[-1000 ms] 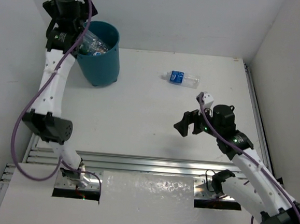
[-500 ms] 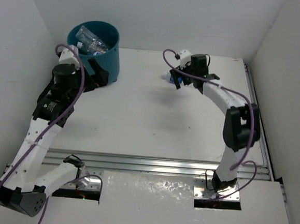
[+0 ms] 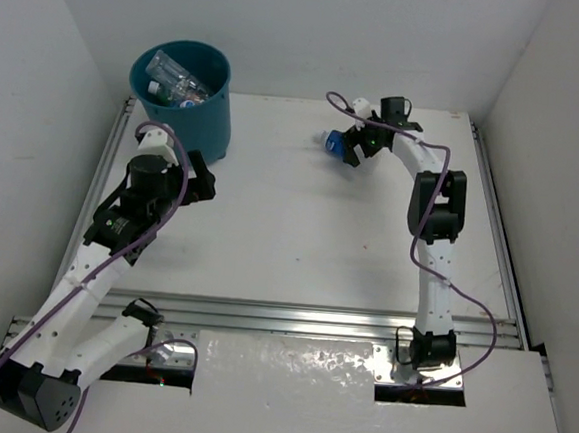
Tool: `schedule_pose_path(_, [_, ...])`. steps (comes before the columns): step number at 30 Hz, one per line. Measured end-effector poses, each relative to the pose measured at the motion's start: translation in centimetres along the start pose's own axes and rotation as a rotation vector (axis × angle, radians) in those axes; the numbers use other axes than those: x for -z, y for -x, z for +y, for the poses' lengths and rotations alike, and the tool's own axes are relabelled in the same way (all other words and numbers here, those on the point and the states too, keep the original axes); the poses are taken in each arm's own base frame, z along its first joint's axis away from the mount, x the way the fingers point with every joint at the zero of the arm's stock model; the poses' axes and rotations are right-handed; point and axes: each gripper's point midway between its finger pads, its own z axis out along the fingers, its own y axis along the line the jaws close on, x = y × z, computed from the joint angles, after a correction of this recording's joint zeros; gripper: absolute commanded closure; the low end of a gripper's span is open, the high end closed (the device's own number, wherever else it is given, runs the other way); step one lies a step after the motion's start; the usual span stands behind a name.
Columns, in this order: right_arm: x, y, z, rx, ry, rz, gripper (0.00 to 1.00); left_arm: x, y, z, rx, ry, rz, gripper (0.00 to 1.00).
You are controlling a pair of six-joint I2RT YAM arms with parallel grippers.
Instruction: Put the plastic bottles in the bin
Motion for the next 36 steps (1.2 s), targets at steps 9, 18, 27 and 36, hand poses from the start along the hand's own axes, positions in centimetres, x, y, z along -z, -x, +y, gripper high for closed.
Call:
schedule_pose_path(9, [0.8,-5.0,2.7,-0.115,0.144,0.095,0.56,0.4,0.6,-0.3,-0.008,-0.019,-0.028,0.00])
schedule_pose_path(18, [9.5,-6.9,13.4,-0.407,0.195,0.049,0.87,0.3,-0.4,-3.2,0.046,-0.164,0.039,0.00])
schedule_pose_path(27, [27.2,5.4,23.9,-0.524,0.498,-0.676,0.88,4.0,-3.4,-17.1,0.157,-0.850,0.184,0.00])
schedule_pose_path(36, [34.9,4.9,31.7,-0.487,0.806,-0.750,0.87,8.5,-5.1,-26.4,0.053,-1.179,0.271,0.00])
